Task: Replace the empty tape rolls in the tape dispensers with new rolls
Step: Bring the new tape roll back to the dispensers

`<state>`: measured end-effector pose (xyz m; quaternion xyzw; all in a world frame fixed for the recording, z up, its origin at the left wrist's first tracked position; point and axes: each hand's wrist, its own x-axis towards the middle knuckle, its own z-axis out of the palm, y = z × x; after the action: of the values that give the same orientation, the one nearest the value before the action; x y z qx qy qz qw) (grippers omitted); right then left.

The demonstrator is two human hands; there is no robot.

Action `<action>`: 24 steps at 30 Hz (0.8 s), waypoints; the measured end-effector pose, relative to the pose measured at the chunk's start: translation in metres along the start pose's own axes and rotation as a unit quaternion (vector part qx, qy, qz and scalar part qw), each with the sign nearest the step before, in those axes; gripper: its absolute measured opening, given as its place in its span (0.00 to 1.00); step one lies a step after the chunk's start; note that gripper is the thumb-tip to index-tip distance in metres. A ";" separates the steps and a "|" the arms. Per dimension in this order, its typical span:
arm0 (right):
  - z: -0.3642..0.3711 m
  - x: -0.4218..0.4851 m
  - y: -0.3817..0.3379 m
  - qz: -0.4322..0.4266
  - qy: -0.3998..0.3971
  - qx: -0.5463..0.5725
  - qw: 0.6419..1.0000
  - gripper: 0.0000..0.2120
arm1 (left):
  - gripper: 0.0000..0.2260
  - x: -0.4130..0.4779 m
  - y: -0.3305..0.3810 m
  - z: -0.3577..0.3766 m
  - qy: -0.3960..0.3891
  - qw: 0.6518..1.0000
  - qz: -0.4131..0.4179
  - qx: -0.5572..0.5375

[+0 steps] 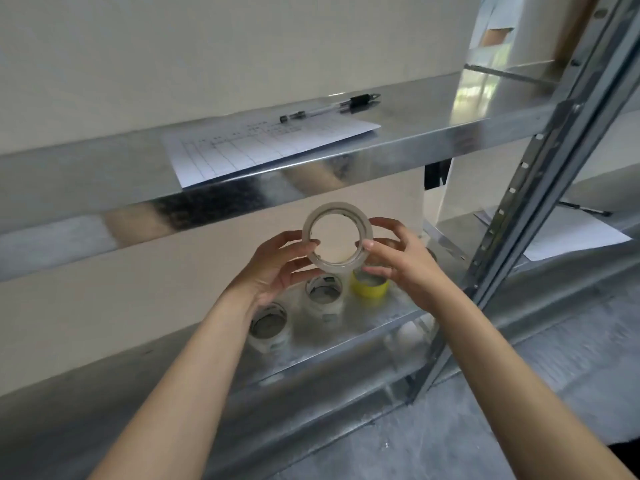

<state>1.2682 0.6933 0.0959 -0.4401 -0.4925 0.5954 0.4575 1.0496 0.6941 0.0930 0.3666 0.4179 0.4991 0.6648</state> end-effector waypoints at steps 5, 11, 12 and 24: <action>0.018 0.005 -0.004 0.004 -0.069 0.010 0.998 0.22 | 0.07 -0.028 0.005 -0.011 0.061 0.998 0.019 -0.004; 0.031 0.005 -0.005 0.020 -0.155 0.008 0.988 0.22 | 0.15 -0.074 0.002 -0.013 0.123 0.991 0.058 -0.015; 0.034 0.004 -0.005 0.021 -0.170 0.007 0.985 0.22 | 0.13 -0.083 0.000 -0.013 0.135 0.988 0.073 -0.014; 0.135 -0.039 0.011 0.068 -0.365 0.030 0.928 0.12 | 0.11 -0.232 -0.009 -0.031 0.312 0.935 0.165 -0.041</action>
<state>1.1432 0.6292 0.1052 -0.2108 -0.5765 0.7590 0.2171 0.9888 0.4688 0.1168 0.2279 0.5172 0.7077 0.4239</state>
